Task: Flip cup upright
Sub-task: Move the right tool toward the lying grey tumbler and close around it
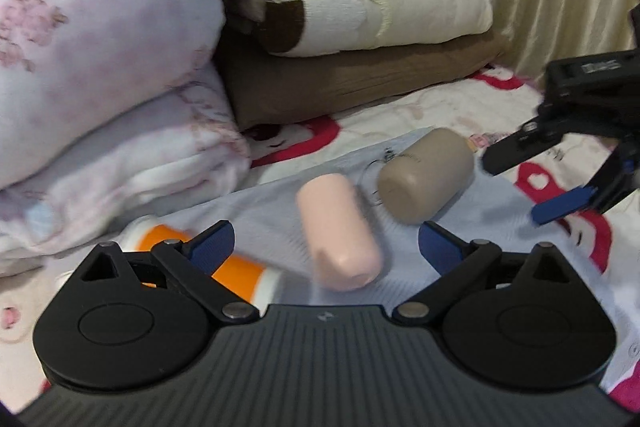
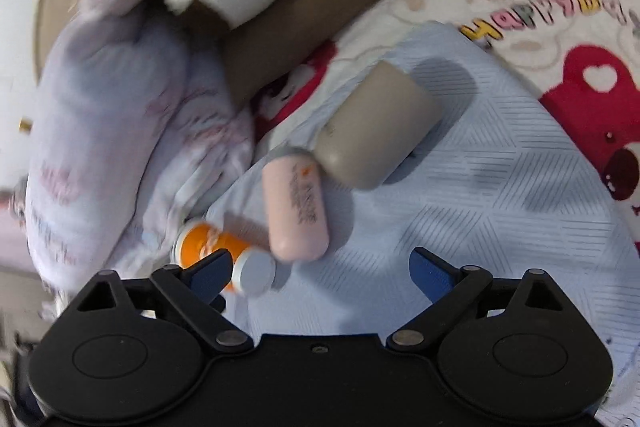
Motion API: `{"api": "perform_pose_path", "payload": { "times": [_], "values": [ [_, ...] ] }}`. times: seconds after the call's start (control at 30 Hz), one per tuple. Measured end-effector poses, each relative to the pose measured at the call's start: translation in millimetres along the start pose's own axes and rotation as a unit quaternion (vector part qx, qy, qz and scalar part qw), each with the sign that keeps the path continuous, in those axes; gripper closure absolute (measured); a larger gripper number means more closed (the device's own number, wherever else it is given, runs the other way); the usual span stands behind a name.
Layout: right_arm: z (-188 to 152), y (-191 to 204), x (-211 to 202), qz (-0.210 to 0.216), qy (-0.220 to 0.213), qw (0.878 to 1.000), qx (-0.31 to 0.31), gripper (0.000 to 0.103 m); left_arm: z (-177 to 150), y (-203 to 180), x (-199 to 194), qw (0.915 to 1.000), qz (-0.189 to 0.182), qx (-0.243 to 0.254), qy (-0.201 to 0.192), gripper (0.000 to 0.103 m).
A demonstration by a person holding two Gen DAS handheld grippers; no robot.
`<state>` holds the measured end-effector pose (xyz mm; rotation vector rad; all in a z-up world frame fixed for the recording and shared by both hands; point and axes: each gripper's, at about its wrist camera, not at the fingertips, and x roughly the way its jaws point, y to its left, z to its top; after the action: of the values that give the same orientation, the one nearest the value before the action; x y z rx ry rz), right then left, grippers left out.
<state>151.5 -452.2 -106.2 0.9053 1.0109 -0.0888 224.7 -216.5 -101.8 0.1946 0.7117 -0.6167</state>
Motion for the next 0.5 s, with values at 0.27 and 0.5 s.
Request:
{"api": "perform_pose_path", "payload": {
  "times": [0.27,0.5],
  "values": [
    [26,-24,34,0.021,0.019,0.996,0.09,0.008,4,-23,53,0.9974,-0.068,0.024,-0.004,0.014],
    [48,-42,44,0.023,0.0,0.989,0.146,0.015,3,-32,76,0.9956,-0.089,0.026,0.009,0.031]
  ]
}}
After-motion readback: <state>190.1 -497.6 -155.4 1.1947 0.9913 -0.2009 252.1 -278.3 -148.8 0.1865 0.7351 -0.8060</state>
